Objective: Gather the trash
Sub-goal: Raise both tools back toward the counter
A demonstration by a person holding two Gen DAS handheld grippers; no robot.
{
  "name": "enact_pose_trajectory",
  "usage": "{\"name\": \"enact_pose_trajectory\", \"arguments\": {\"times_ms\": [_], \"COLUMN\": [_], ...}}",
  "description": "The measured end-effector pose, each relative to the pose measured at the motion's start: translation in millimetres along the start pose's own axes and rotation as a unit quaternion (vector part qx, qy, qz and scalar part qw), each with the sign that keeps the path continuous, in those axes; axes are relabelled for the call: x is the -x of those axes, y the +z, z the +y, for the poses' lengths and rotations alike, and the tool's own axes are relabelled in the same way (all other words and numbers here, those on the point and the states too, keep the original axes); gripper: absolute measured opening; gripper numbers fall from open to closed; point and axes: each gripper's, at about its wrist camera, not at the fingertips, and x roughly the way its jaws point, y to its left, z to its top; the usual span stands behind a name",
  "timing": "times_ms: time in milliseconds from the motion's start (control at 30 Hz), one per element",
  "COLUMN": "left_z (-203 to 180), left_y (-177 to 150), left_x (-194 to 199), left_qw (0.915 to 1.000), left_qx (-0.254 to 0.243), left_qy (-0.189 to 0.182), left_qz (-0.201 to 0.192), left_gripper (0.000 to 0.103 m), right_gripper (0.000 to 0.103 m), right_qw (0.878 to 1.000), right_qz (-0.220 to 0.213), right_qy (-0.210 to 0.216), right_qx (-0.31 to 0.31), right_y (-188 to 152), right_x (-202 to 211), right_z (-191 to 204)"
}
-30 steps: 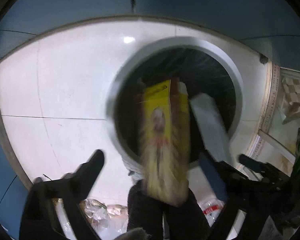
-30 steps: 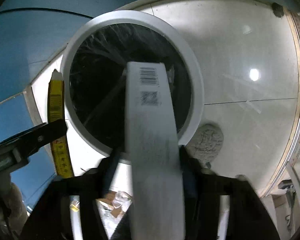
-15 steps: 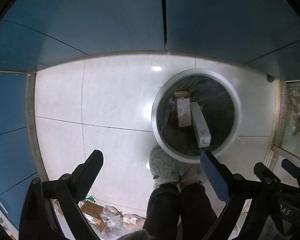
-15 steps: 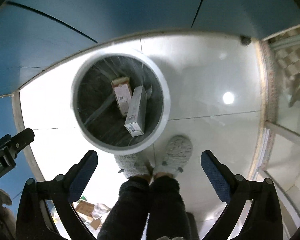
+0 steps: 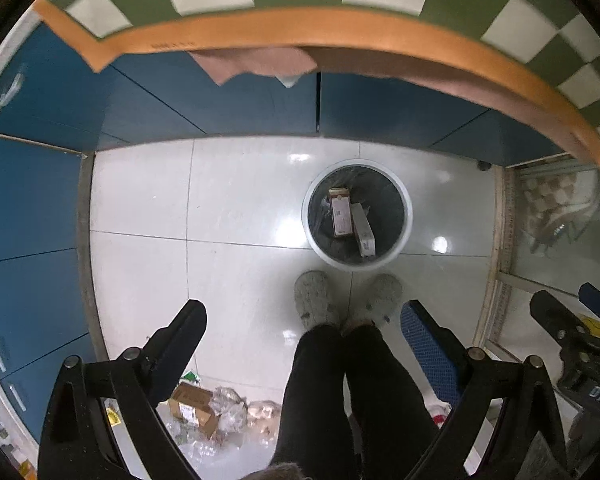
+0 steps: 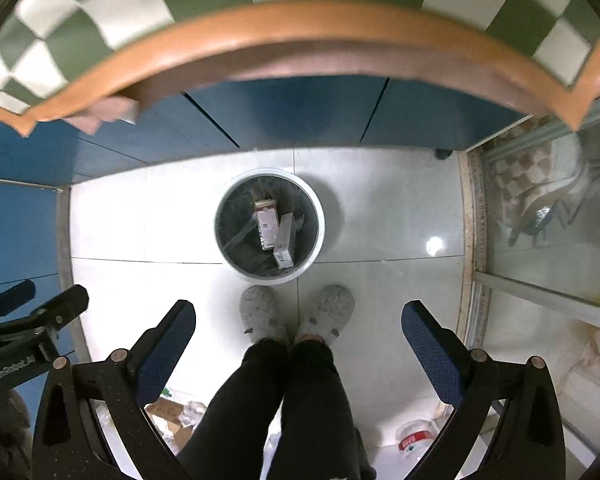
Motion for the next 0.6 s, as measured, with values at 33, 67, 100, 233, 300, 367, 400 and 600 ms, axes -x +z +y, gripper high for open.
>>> {"name": "enact_pose_trajectory", "arguments": {"times_ms": [33, 67, 100, 233, 300, 367, 400, 600], "left_z": [0.9, 3.2, 3.9, 9.8, 11.2, 11.9, 13.7, 17.4], "left_y": [-3.9, -7.5, -9.8, -18.6, -21.6, -24.6, -25.0, -20.9], "left_x": [12.4, 26.0, 34.5, 75.2, 91.5, 110.7, 118.8, 151.3], "left_qw": [1.0, 1.0, 1.0, 0.9998, 0.9995, 0.9989, 0.9985, 0.9959], "left_qx": [-0.002, -0.003, -0.004, -0.008, -0.013, -0.019, -0.021, -0.024], "left_qy": [0.0, -0.002, -0.002, -0.011, -0.016, -0.015, -0.018, -0.035], "left_qz": [0.001, -0.001, -0.004, -0.014, -0.023, -0.039, -0.047, -0.08], "left_gripper": [0.099, 0.099, 0.099, 0.099, 0.099, 0.099, 0.099, 0.103], "right_gripper": [0.103, 0.103, 0.103, 0.103, 0.103, 0.103, 0.103, 0.103], "right_qw": [1.0, 1.0, 1.0, 0.999, 0.999, 0.999, 0.999, 0.998], "right_qz": [-0.002, -0.005, -0.01, -0.033, -0.039, -0.045, -0.049, -0.064], "right_qy": [0.001, 0.0, 0.003, 0.0, 0.0, 0.0, 0.001, 0.02], "right_qx": [0.0, 0.001, -0.001, -0.01, -0.013, -0.012, -0.012, -0.018], "right_y": [-3.4, -7.9, -12.6, -28.3, -35.8, -41.1, -44.0, -46.0], "right_x": [11.2, 30.5, 49.8, 105.3, 130.2, 145.2, 155.0, 179.5], "right_z": [1.2, 2.6, 3.3, 10.8, 13.0, 16.6, 19.4, 31.5]}}
